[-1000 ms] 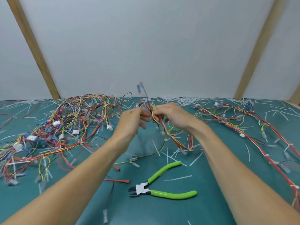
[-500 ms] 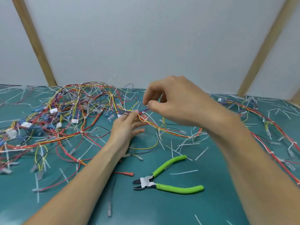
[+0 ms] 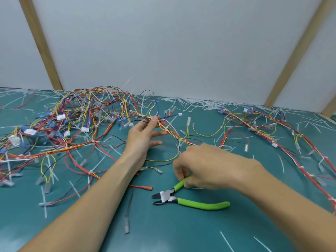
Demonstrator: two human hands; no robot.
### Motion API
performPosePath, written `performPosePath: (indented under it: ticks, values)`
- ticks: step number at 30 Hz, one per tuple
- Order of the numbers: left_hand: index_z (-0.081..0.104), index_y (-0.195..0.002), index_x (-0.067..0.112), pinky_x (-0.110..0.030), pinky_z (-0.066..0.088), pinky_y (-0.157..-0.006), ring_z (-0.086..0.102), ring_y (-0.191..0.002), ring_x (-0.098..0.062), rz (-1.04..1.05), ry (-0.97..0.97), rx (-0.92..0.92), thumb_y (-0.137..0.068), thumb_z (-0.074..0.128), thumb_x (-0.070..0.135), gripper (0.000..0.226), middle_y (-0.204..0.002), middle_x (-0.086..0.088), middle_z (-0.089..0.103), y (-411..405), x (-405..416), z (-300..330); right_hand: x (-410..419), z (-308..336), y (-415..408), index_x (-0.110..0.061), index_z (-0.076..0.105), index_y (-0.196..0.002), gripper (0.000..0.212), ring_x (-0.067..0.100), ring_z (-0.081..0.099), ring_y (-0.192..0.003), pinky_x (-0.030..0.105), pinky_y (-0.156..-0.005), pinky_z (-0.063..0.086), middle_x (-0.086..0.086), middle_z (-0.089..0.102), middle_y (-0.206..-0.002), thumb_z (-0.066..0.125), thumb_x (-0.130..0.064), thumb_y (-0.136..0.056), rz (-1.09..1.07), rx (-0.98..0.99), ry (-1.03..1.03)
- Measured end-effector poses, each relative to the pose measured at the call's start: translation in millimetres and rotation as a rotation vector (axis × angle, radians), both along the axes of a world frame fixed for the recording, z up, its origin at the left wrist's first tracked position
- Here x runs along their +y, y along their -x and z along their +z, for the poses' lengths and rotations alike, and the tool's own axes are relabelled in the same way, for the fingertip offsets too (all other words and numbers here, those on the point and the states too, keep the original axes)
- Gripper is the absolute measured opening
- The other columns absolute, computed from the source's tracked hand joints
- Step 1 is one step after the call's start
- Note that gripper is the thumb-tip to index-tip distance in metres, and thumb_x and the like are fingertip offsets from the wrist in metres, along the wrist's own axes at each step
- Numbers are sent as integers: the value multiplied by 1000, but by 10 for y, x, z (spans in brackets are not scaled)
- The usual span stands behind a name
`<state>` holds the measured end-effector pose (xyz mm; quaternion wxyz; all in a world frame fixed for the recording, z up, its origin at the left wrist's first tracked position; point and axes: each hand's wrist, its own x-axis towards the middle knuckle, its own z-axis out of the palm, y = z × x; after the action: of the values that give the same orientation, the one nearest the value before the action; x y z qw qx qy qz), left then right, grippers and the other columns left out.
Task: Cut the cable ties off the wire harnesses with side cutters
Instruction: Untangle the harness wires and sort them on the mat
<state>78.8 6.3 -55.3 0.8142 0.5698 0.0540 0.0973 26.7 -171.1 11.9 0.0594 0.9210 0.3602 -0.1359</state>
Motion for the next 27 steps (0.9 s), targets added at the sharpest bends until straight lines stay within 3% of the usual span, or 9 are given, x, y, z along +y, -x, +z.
performPosePath:
  ticks: [6, 9, 11, 14, 16, 18, 21, 24, 27]
  values:
    - [65, -105, 15, -19, 47, -47, 67, -66, -11, -51, -42, -4, -97, 63, 33, 20, -104, -3, 76, 4, 8, -13, -438, 43, -112, -26, 59, -98, 12, 8, 64, -89, 24, -81, 50, -16, 72, -93, 69, -19, -98, -38, 327, -547]
    - [66, -98, 16, -19, 46, -47, 62, -59, -10, -32, -39, -13, -95, 65, 31, 16, -91, 1, 73, 11, -13, 0, -601, 16, -173, -8, 57, -107, 10, 21, 71, -89, 32, -88, 55, 2, 76, -95, 64, -10, -100, -109, 465, -978]
    - [67, -96, 14, -21, 45, -46, 59, -55, -11, -11, -52, -33, -94, 68, 29, 15, -89, 1, 70, 27, -29, 15, -653, -57, -205, -8, 55, -109, 11, 19, 64, -71, 32, -72, 56, 2, 71, -82, 60, -12, -100, -244, 541, -1248]
    - [67, -94, 12, -22, 45, -44, 58, -54, -13, -1, -179, -99, -94, 68, 25, 12, -76, 5, 67, 72, -77, 37, -654, -144, -241, -17, 61, -106, 9, 11, 35, -60, 23, -53, 27, 3, 52, -75, 53, -15, -105, -502, 567, -1493]
    - [66, -92, 12, -24, 45, -44, 59, -54, -14, -2, -289, -157, -96, 66, 21, 10, -69, 9, 65, 119, -138, 53, -675, -152, -266, -13, 68, -107, 23, 11, 23, -61, 23, -49, 17, 2, 45, -75, 46, -21, -105, -620, 702, -1638]
    - [65, -91, 10, -25, 45, -44, 60, -54, -15, -26, -410, -229, -97, 65, 17, 9, -67, 8, 65, 175, -212, 55, -695, -113, -267, -5, 68, -115, 48, 13, 18, -63, 22, -47, 16, 1, 41, -75, 42, -43, -101, -629, 978, -1783]
    - [66, -92, 12, -18, 42, -49, 56, -52, -12, -123, -579, -310, -96, 66, 15, 5, -67, 6, 66, 285, -350, 11, -728, -86, -237, 0, 61, -126, 91, 14, 20, -67, 25, -51, 18, 1, 39, -78, 59, -79, -80, -549, 1300, -1847]
    - [65, -89, 13, -14, 41, -53, 52, -52, -3, -167, -683, -319, -96, 66, 16, 8, -63, 11, 63, 358, -449, -32, -703, -96, -215, -1, 59, -121, 81, 13, 19, -66, 24, -51, 20, -2, 36, -78, 86, -51, -63, -506, 1270, -1832]
    - [65, -85, 15, -23, 45, -58, 53, -55, -3, -142, -752, -307, -95, 67, 16, 10, -63, 13, 63, 370, -465, -27, -674, -108, -218, -2, 59, -115, 59, 11, 23, -61, 22, -47, 23, -3, 39, -75, 70, -28, -63, -537, 1116, -1896]
